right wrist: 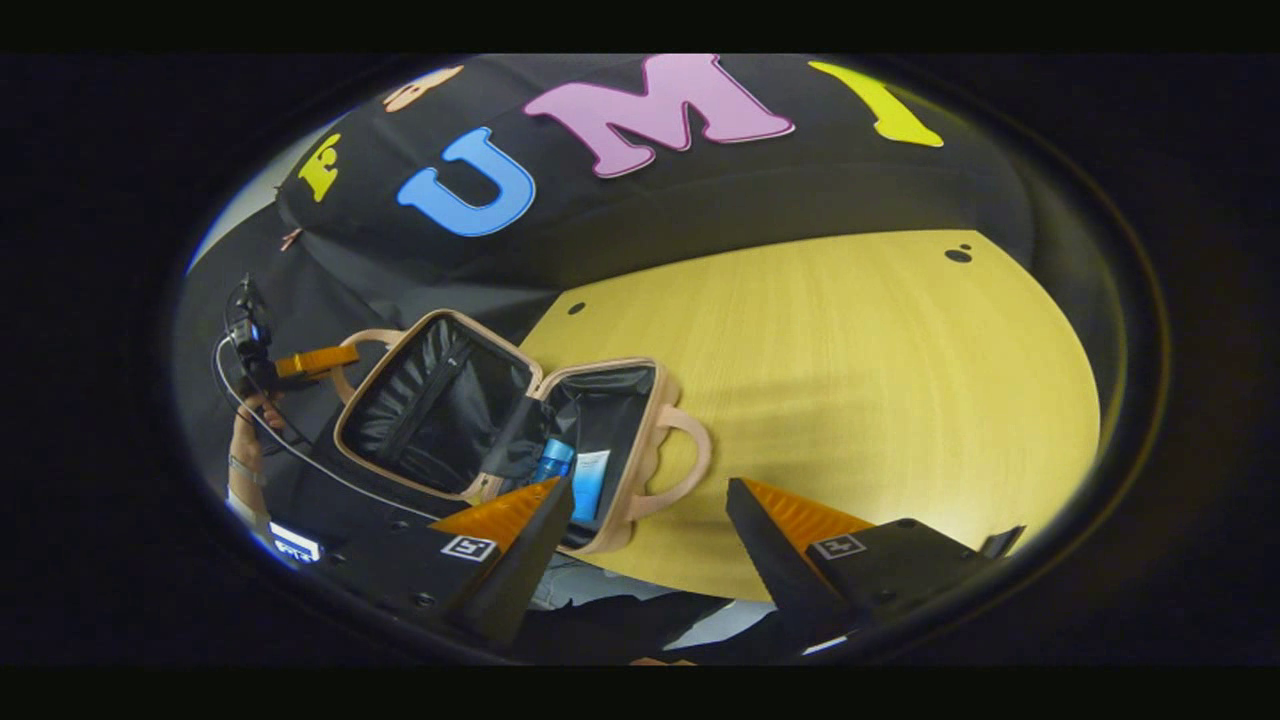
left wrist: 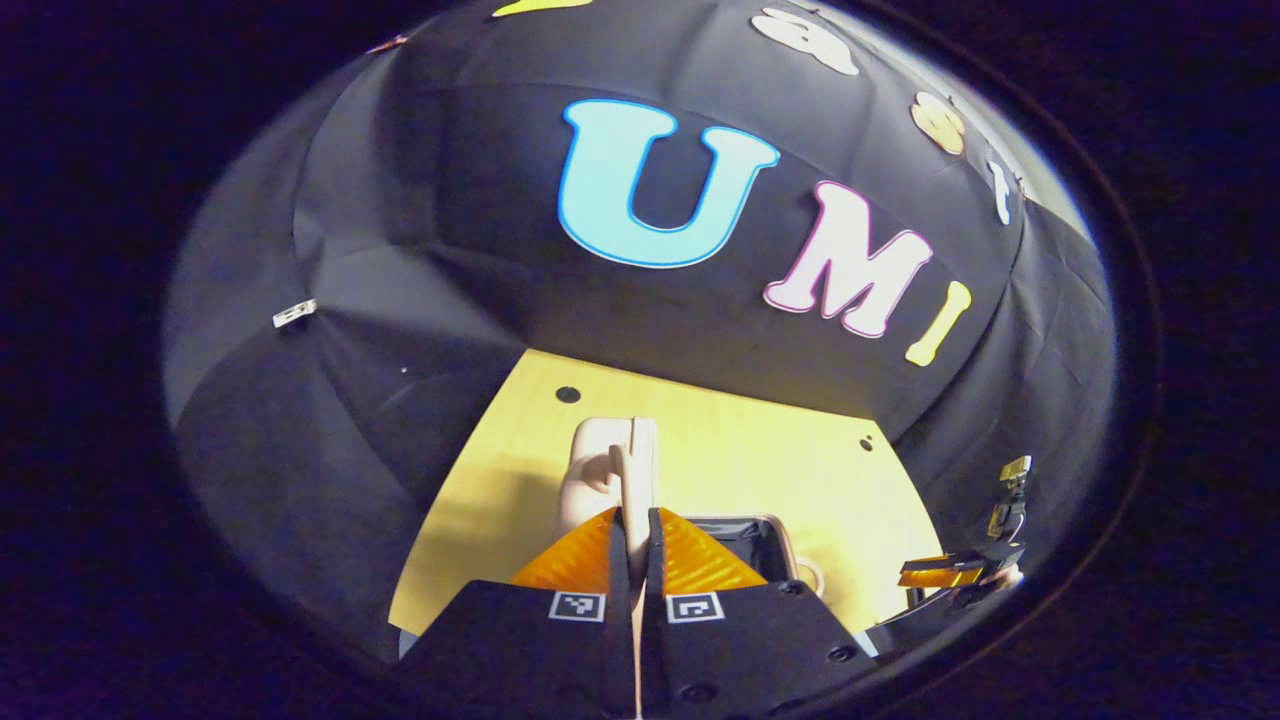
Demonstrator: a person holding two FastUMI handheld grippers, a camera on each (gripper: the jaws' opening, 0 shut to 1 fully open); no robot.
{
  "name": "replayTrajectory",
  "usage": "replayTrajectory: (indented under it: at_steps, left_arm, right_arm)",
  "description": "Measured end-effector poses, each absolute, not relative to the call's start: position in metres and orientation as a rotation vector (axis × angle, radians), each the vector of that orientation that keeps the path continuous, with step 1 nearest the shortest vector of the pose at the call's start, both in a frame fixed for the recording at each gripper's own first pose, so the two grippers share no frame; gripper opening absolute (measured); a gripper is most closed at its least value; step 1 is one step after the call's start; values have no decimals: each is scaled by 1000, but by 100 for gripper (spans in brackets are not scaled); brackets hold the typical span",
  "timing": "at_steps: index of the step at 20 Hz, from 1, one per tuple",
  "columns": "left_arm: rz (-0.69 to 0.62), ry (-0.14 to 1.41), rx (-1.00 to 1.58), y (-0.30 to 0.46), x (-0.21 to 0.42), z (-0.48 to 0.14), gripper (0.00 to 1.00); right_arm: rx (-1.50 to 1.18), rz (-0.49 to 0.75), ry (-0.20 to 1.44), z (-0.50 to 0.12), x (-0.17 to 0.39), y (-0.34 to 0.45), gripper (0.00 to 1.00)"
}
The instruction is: First open the suitcase, pack the skin care products into it, and then close the suitcase.
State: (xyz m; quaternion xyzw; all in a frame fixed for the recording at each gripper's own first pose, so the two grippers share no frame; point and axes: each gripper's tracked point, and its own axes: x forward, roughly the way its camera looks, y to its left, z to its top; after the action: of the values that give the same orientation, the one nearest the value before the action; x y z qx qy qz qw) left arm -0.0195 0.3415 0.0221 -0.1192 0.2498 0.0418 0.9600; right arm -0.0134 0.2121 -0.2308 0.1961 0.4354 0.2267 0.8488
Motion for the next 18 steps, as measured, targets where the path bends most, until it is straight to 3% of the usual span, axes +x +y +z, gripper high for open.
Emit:
replayTrajectory:
  at_steps: [5, 10, 18]
  left_arm:
    - [-68, 522, -223, 231, 0, 14, 8]
    - [-194, 635, -265, 125, 22, -62, 8]
    - [-183, 866, -246, 62, 52, -192, 8]
  right_arm:
    - [376, 461, 848, -213, -20, 161, 97]
    - [396, 416, 852, -215, -32, 125, 97]
    - [394, 345, 871, -219, -43, 76, 98]
